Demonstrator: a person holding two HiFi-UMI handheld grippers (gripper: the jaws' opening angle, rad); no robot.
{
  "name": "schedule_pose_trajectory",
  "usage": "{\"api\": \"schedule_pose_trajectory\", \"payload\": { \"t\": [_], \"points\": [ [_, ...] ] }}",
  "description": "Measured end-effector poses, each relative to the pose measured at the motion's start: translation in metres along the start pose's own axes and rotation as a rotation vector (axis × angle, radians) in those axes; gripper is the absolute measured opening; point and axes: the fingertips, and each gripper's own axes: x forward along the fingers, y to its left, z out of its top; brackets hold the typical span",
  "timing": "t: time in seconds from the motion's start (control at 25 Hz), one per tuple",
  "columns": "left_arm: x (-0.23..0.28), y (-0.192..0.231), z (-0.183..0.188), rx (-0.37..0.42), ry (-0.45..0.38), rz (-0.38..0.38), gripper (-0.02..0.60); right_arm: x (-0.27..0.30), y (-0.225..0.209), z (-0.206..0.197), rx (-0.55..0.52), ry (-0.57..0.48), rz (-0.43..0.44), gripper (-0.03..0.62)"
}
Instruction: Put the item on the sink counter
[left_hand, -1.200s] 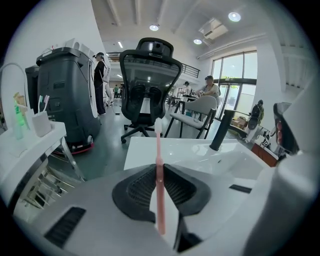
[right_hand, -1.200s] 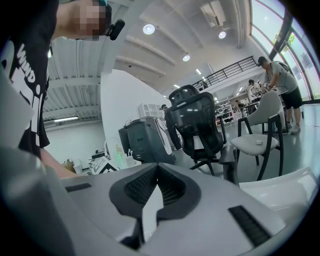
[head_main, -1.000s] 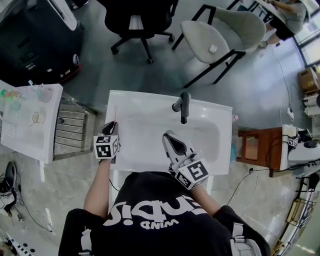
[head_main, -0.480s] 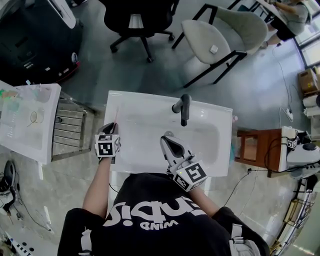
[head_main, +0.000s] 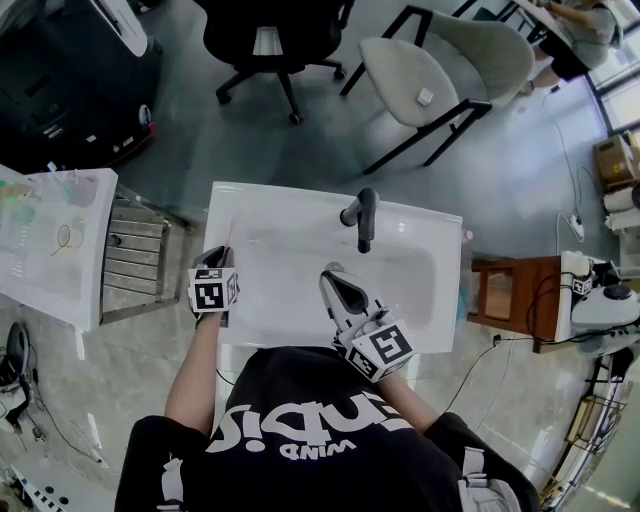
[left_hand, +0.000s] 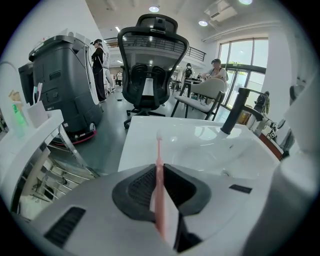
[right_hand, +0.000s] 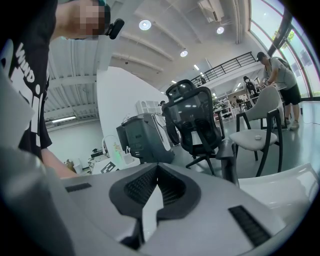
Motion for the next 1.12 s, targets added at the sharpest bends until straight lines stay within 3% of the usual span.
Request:
{"api": "schedule_pose_trajectory", "payload": {
  "t": [0.68,1.12],
  "points": [
    [0.004,0.0019,-0.0019,0.02,0.048,0.018,0.064,0.0002,-0.0041,-0.0014,0.001,0.01,-0.008,0.015],
    [0.0044,0.002,-0.0011,0.023,0.037,0.013,0.067,-0.0021,-0.0034,-0.002,0.002,0.015,-0.002,0.015]
  ]
}}
